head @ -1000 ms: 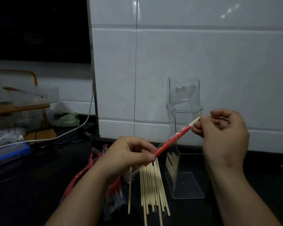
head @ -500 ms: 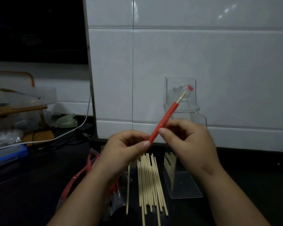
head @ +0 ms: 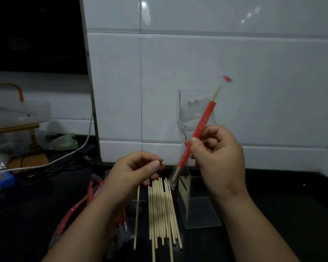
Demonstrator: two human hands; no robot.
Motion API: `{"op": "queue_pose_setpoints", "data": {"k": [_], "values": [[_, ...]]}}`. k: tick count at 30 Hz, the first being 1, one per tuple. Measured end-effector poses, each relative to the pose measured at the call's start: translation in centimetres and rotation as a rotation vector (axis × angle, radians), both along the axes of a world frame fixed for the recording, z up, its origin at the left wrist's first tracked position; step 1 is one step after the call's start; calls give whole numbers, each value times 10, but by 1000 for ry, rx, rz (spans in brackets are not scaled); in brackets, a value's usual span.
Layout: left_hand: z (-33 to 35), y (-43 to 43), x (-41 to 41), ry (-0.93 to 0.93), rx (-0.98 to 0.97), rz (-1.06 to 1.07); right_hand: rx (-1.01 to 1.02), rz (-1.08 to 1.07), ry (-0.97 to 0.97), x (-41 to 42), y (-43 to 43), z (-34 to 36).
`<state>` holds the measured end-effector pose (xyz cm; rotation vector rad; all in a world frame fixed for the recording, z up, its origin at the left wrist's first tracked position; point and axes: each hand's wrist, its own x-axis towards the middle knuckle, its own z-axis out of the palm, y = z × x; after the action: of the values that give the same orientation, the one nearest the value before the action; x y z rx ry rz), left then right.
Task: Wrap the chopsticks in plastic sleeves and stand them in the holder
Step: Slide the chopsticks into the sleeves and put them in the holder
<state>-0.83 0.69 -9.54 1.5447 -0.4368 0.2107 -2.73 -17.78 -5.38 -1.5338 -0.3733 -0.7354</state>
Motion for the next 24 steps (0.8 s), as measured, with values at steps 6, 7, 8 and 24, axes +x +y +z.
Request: {"op": "queue_pose_setpoints", "data": {"k": [6,7,8,24], "values": [[-4,2,5,1,13,24,193,-78,-109,1,-6,6],[-4,2,5,2,13,35,207,-106,-137,1,-6,6],[-4,3,5,7,7,41,216,-128,-163,0,-6,6],[-9,17,21,112,-107,375,-322,-539,-78,11,-7,-12]]}}
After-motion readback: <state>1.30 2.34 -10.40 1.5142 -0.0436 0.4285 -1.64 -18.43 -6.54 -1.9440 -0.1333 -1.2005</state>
